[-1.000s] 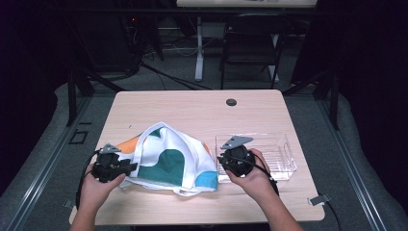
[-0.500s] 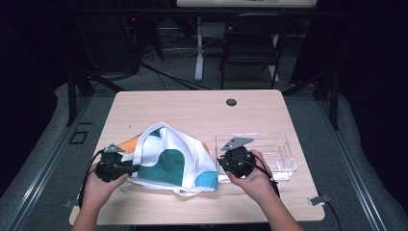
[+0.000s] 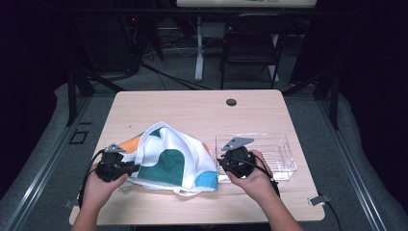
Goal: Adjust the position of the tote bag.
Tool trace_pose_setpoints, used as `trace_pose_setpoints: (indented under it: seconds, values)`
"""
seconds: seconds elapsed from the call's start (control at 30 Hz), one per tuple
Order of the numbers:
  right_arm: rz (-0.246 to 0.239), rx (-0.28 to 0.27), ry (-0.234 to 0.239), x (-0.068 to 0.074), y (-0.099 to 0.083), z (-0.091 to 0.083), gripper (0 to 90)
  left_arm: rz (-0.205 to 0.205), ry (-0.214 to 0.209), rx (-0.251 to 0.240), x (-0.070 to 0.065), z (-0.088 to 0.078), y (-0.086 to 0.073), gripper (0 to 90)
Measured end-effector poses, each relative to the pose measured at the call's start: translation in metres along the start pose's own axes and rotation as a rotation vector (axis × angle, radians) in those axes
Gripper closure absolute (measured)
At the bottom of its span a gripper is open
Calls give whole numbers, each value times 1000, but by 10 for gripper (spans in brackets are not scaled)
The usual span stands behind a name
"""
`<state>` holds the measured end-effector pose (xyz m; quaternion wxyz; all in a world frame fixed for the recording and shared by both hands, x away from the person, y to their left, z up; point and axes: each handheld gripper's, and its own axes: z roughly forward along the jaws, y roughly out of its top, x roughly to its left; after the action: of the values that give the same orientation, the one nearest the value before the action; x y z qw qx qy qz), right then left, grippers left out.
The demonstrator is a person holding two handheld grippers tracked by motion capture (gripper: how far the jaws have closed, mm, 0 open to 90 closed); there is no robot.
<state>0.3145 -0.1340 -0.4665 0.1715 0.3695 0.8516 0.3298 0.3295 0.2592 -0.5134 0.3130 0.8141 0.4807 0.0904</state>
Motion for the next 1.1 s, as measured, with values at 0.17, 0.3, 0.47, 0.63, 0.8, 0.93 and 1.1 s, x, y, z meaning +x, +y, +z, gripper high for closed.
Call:
trace_pose_setpoints:
  seconds: [0.17, 0.3, 0.47, 0.63, 0.8, 0.93, 1.1]
  values:
    - [-7, -1, 2, 0, 0, 0, 783, 12, 11, 13, 0, 0, 0, 808]
    - [-2, -1, 0, 2, 0, 1, 781, 13, 13, 16, 0, 0, -1, 843]
    - [-13, 4, 4, 3, 0, 3, 778, 27, 27, 1, -1, -2, 0, 874]
    - [-15, 0, 4, 5, 0, 3, 779, 36, 32, -13, -2, -5, 1, 882]
    - [-27, -2, 7, 9, 2, 2, 778, 42, 28, -18, -1, -8, 3, 884]
    - [-47, -7, 9, 15, 4, 1, 778, 38, 21, -34, 2, -14, 7, 885]
    - [-92, 6, 42, 30, 8, 6, 790, 23, 21, -74, 4, -20, 10, 885]
